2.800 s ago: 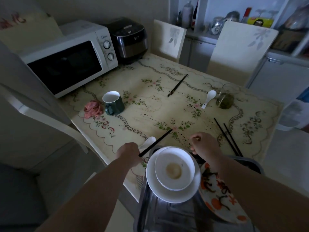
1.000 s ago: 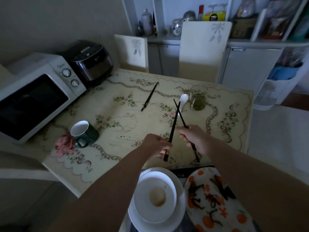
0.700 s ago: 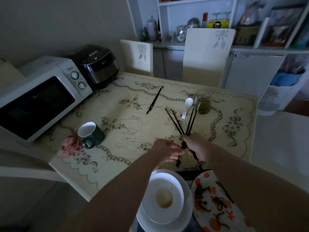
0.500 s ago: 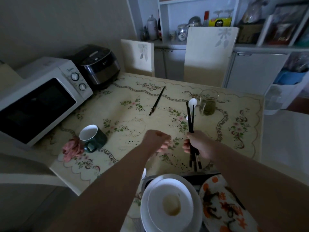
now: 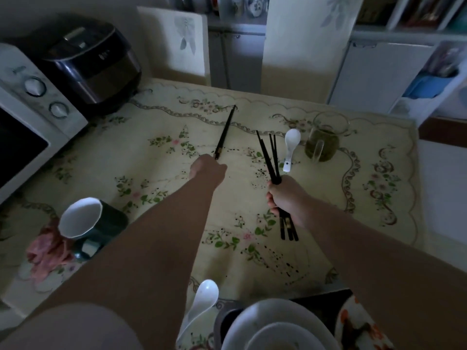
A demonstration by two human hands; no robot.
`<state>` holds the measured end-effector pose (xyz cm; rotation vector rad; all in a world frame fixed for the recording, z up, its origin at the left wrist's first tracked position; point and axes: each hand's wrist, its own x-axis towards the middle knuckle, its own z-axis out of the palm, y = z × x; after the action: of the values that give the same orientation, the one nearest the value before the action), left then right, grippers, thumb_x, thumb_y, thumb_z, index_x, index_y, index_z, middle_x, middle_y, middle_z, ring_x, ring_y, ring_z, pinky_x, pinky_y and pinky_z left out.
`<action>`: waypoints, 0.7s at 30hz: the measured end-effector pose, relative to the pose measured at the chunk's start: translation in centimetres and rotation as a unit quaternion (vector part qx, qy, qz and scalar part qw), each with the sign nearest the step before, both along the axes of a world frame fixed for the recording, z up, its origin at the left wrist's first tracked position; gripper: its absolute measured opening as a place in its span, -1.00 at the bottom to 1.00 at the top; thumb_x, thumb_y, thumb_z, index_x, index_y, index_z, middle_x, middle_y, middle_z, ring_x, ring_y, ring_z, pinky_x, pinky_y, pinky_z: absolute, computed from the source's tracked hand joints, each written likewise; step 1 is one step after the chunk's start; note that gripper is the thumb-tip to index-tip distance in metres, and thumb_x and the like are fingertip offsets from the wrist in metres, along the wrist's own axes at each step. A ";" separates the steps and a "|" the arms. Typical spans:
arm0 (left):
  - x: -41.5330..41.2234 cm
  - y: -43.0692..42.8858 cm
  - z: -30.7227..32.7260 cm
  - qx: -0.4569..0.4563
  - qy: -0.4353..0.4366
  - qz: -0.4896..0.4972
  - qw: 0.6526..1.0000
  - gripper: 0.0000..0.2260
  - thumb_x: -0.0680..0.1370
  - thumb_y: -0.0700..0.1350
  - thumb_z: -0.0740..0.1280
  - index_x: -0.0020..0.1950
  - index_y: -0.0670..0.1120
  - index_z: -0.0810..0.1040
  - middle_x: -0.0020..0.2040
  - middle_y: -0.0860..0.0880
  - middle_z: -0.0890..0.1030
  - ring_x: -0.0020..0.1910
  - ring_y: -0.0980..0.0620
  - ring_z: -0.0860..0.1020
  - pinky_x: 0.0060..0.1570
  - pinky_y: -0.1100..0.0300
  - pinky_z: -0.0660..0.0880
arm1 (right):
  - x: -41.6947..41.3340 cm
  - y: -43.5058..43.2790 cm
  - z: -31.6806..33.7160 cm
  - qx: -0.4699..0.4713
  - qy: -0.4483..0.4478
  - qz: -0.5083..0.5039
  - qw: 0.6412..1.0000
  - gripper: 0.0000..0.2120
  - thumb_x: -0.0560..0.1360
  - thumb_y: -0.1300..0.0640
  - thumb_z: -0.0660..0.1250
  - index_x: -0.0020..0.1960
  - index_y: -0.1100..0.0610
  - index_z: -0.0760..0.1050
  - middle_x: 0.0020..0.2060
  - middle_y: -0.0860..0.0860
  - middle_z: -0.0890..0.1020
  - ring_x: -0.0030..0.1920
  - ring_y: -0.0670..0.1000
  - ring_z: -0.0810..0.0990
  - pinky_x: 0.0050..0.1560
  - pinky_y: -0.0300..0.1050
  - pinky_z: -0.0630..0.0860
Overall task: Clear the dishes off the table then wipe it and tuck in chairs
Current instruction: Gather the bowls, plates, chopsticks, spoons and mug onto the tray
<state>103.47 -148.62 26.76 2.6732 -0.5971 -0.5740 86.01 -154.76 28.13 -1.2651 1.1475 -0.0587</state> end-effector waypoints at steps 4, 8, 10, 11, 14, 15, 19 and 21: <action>1.1 -2.4 -1.4 0.015 -0.045 0.013 0.999 -0.60 0.57 0.01 0.29 0.30 -0.21 0.43 0.16 -0.19 0.50 0.16 -0.12 0.48 0.12 -0.02 0.50 | 0.4 -0.5 -0.5 0.013 -0.008 0.003 1.000 -0.89 0.63 0.22 0.04 0.00 0.12 0.32 -0.38 0.03 0.38 -0.48 -0.05 0.31 -0.53 -0.24 0.26; 1.9 -4.3 -3.0 0.042 -0.083 -0.007 0.996 -0.63 0.54 0.02 0.33 0.23 -0.20 0.49 0.15 -0.18 0.55 0.11 -0.13 0.52 0.03 0.01 0.54 | -0.4 -1.0 -0.5 0.026 -0.012 -0.003 1.000 -0.84 0.64 0.18 0.07 -0.04 0.17 0.39 -0.36 0.03 0.38 -0.44 -0.04 0.32 -0.47 -0.25 0.29; 1.9 -4.7 -3.2 0.052 -0.105 0.004 0.993 -0.68 0.55 -0.02 0.33 0.20 -0.20 0.54 0.08 -0.17 0.60 0.05 -0.12 0.57 -0.04 0.05 0.53 | -0.9 -1.1 -0.6 0.007 -0.010 0.000 1.000 -0.83 0.63 0.18 0.08 0.13 0.17 0.42 -0.36 0.02 0.40 -0.44 -0.05 0.33 -0.44 -0.25 0.31; 1.8 -4.8 -3.2 0.056 -0.106 0.004 0.993 -0.70 0.55 -0.06 0.32 0.19 -0.21 0.54 0.07 -0.17 0.61 0.05 -0.13 0.58 -0.03 0.04 0.53 | -1.1 -1.0 -0.7 0.006 -0.015 0.001 1.000 -0.81 0.63 0.18 0.08 0.17 0.16 0.41 -0.36 0.02 0.39 -0.44 -0.06 0.33 -0.44 -0.25 0.30; 0.7 -4.4 -2.7 0.049 -0.060 -0.013 0.997 -0.79 0.51 -0.10 0.33 0.06 -0.21 0.55 -0.14 -0.11 0.60 -0.13 -0.08 0.59 -0.10 0.09 0.57 | -1.8 -1.0 -1.0 -0.007 -0.022 0.011 1.000 -0.82 0.64 0.18 0.10 0.17 0.19 0.40 -0.32 0.03 0.41 -0.41 -0.06 0.35 -0.41 -0.24 0.34; 0.1 -4.0 -2.3 0.053 -0.043 -0.010 0.998 -0.80 0.49 -0.09 0.36 0.00 -0.21 0.55 -0.22 -0.08 0.57 -0.22 -0.03 0.57 -0.15 0.13 0.57 | -2.0 -0.9 -1.0 -0.008 -0.022 0.009 1.000 -0.85 0.64 0.18 0.10 0.14 0.19 0.39 -0.31 0.04 0.42 -0.41 -0.05 0.36 -0.40 -0.24 0.35; -3.1 -1.6 -1.0 0.119 -0.003 -0.043 0.992 -0.79 0.44 -0.04 0.42 -0.18 -0.15 0.48 -0.27 -0.05 0.53 -0.31 0.02 0.50 -0.16 0.17 0.52 | -2.9 -0.1 -0.7 0.007 -0.021 0.000 1.000 -0.88 0.63 0.19 0.10 0.10 0.16 0.39 -0.34 0.02 0.42 -0.43 -0.06 0.35 -0.43 -0.24 0.33; -4.8 0.2 -0.9 0.177 -0.012 -0.067 0.982 -0.82 0.41 -0.06 0.42 -0.11 -0.14 0.52 -0.22 -0.04 0.57 -0.26 0.02 0.54 -0.15 0.18 0.55 | -3.6 0.4 -0.5 0.002 -0.015 0.005 1.000 -0.86 0.62 0.19 0.10 0.12 0.18 0.40 -0.33 0.03 0.44 -0.44 -0.06 0.36 -0.45 -0.24 0.34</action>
<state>98.63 -148.43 25.89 2.9911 -0.7477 -0.7476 82.45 -154.39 27.63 -1.2614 1.1151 -0.0684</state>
